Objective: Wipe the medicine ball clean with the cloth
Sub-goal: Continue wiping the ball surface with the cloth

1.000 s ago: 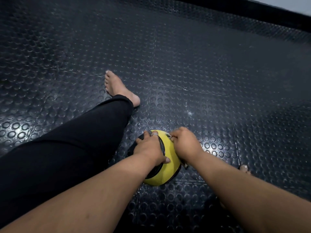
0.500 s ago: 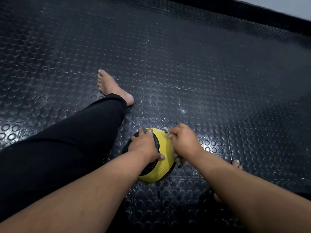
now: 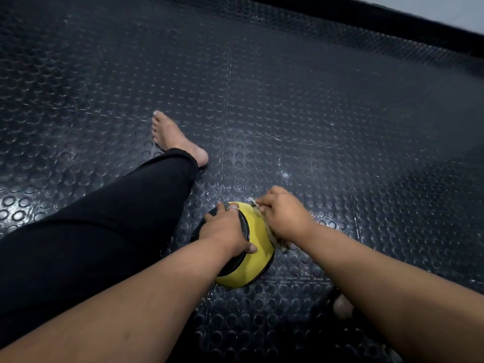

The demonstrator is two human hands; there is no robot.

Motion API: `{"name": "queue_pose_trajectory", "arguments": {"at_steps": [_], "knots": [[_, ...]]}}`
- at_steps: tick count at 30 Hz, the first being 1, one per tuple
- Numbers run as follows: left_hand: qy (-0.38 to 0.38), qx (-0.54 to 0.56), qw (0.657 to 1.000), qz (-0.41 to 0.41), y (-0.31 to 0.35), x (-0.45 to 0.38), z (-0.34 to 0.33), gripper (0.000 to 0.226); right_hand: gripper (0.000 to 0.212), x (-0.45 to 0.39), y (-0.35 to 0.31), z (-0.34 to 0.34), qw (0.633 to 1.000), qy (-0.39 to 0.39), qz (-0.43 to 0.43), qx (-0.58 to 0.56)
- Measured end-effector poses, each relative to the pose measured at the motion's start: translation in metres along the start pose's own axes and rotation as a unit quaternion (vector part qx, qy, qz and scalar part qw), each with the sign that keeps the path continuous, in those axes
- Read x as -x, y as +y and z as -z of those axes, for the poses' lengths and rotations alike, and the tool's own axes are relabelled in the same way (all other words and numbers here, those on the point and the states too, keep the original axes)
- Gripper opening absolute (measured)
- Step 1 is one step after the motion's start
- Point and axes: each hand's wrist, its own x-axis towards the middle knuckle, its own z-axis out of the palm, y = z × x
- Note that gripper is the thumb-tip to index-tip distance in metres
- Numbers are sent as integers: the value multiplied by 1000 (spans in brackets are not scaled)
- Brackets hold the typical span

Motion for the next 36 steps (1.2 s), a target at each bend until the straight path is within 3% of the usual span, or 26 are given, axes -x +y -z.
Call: {"name": "queue_pose_trajectory", "arguments": {"at_steps": [4,11,14,16,17,18,20,21,22,25,28,33,36], "knots": [[2,31,1000,1,-2,0,0,119,26,-10,-15,-27,996,-44,34,69],[-7,-3,1000,-11,4,2,-5,118,25,54,18,-33,994,5,101,44],[-17,-14,1000,-10,4,1,-4,115,25,63,21,-25,999,-38,32,-11],[-22,-11,1000,-1,0,-1,1,117,23,60,25,-22,992,5,-71,-100],[-24,1,1000,4,-3,-3,5,117,19,58,28,-22,973,41,-157,-165],[-24,23,999,9,-6,-4,8,116,13,57,34,-24,930,65,-251,-260],[-20,92,995,31,-11,-7,13,110,13,58,40,-32,795,61,-399,-453],[-11,125,991,50,-13,-8,16,107,13,59,42,-38,740,35,-440,-508],[-2,154,985,75,-14,-9,17,105,11,61,44,-43,709,9,-458,-536],[-10,250,959,134,-21,-14,17,107,10,60,43,-50,687,-53,-460,-560],[-43,295,944,142,-22,-12,13,103,15,56,43,-49,682,-79,-428,-588],[-49,325,929,170,-19,-5,13,106,13,53,43,-47,681,-74,-420,-596],[-9,332,930,158,-13,-1,5,114,10,53,44,-40,696,-54,-413,-585]]}}
